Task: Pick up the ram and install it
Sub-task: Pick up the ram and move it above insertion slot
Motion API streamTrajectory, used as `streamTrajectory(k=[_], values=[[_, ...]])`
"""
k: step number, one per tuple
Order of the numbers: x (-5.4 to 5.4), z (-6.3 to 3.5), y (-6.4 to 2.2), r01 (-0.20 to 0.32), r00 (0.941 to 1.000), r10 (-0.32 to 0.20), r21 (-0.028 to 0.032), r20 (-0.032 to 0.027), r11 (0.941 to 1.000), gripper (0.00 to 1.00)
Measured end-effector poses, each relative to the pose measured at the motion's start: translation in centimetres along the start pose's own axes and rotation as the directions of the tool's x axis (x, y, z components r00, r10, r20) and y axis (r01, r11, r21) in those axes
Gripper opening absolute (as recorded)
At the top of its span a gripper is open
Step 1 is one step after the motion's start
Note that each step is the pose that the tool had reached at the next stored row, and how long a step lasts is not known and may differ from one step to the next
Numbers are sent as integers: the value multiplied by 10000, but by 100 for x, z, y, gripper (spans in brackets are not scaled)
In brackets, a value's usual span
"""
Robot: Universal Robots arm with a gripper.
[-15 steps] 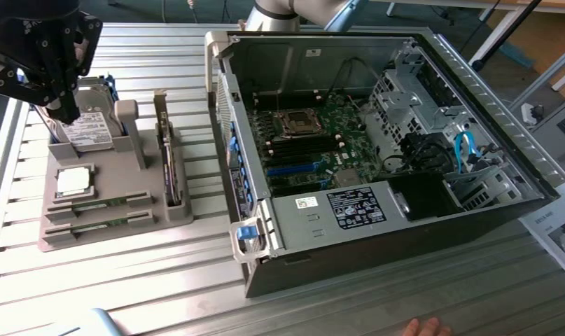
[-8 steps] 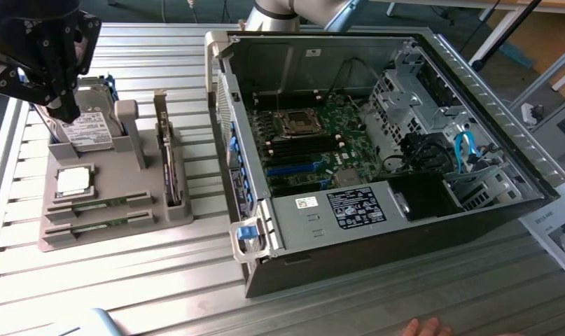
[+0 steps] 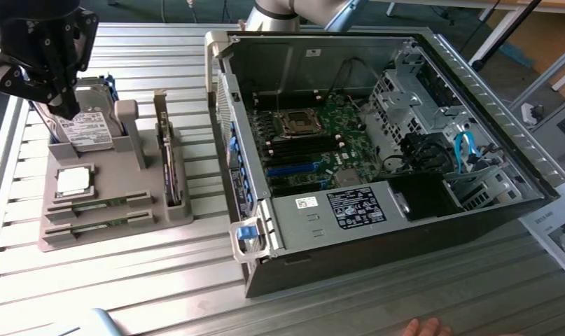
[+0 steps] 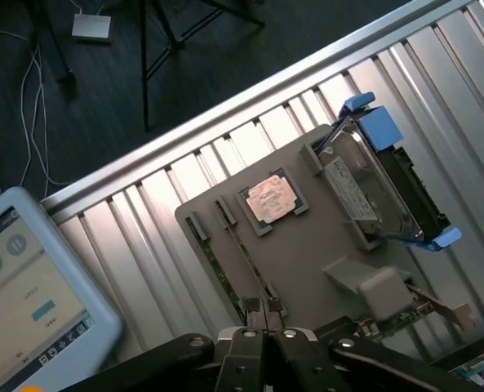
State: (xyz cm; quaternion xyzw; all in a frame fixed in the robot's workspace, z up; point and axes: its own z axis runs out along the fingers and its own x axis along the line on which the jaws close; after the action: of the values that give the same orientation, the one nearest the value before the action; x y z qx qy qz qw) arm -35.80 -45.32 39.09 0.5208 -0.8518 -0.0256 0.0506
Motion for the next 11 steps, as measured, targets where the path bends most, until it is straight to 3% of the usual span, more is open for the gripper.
streamTrajectory(k=[8,10,11], values=[[0,0,1,991,9950,-992,-51,-146,9951,10],[0,0,1,1102,9937,-1105,-164,-180,9938,10],[0,-2,1,1122,9935,-1126,-219,-156,9934,10]])
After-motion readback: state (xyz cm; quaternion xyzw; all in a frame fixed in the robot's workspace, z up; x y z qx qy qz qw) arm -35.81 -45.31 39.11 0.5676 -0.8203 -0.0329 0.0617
